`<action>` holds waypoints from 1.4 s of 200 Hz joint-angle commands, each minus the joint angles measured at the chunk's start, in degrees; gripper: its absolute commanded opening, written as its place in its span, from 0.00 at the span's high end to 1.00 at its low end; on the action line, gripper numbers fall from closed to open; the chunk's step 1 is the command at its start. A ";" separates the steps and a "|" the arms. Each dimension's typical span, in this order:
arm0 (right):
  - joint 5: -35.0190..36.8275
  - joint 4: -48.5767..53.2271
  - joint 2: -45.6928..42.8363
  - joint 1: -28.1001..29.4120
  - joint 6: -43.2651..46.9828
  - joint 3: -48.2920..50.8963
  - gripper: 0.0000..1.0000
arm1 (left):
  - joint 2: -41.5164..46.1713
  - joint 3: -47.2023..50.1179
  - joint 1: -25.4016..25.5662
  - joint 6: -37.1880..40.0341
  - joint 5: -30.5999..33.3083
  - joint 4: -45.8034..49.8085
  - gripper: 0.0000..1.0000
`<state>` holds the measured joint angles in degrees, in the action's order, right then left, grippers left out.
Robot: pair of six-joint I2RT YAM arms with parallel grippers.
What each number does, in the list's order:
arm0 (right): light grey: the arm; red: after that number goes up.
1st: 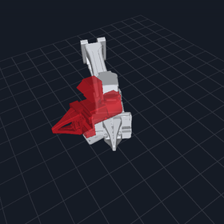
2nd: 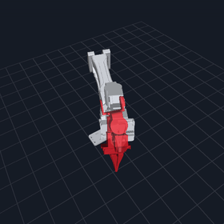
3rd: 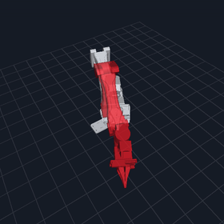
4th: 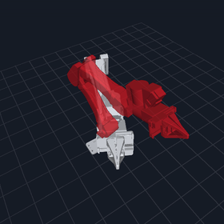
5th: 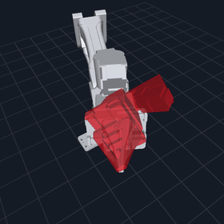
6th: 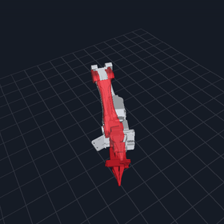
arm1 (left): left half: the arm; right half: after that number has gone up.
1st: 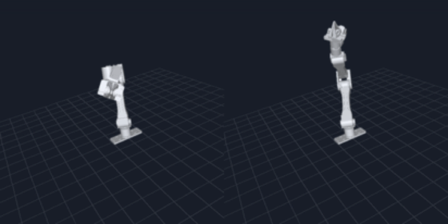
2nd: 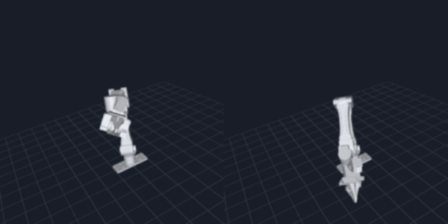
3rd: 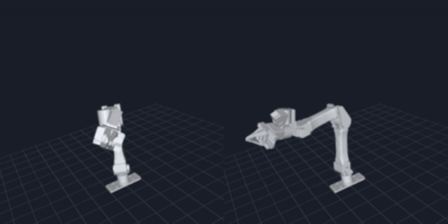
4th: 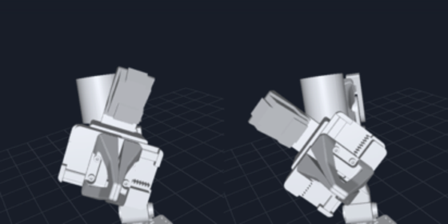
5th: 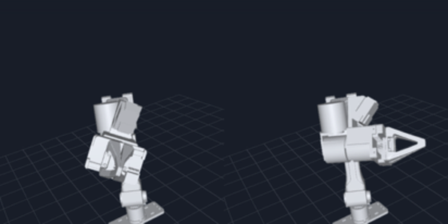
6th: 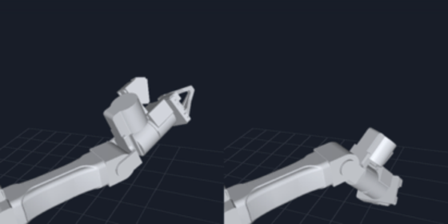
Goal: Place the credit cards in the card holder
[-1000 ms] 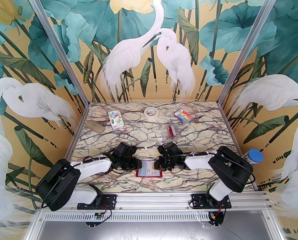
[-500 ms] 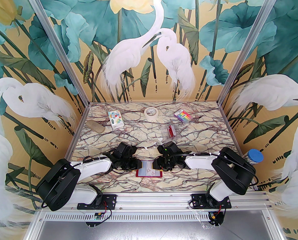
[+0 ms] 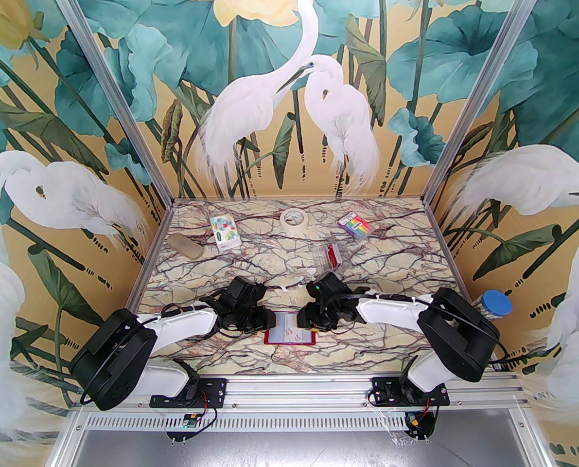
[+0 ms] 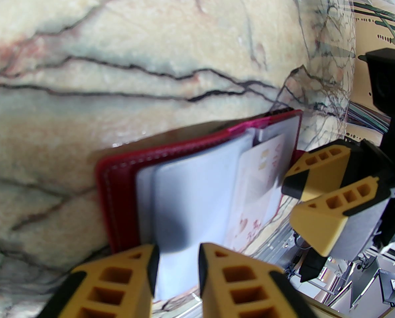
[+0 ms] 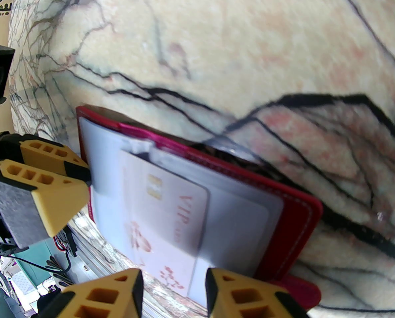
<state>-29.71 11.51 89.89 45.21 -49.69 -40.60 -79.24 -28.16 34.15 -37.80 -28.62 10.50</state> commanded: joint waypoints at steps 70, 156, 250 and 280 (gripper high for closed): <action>2.56 4.39 2.25 1.46 -1.31 -3.71 0.64 | -2.34 1.35 0.46 1.09 4.36 3.16 0.72; 3.08 5.20 4.86 2.25 -1.66 -5.19 0.66 | -2.40 1.44 0.48 1.15 4.37 3.19 0.72; 5.43 8.29 4.17 2.77 -2.01 -6.58 0.67 | -2.47 1.42 0.47 1.24 4.20 3.04 0.72; 6.40 9.77 3.53 2.87 -2.11 -7.15 0.67 | -2.40 1.44 0.48 1.33 4.11 3.03 0.72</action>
<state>-25.39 18.55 93.76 47.68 -51.24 -46.33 -79.44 -28.16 34.15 -37.67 -28.62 10.48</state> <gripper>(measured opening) 0.328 0.280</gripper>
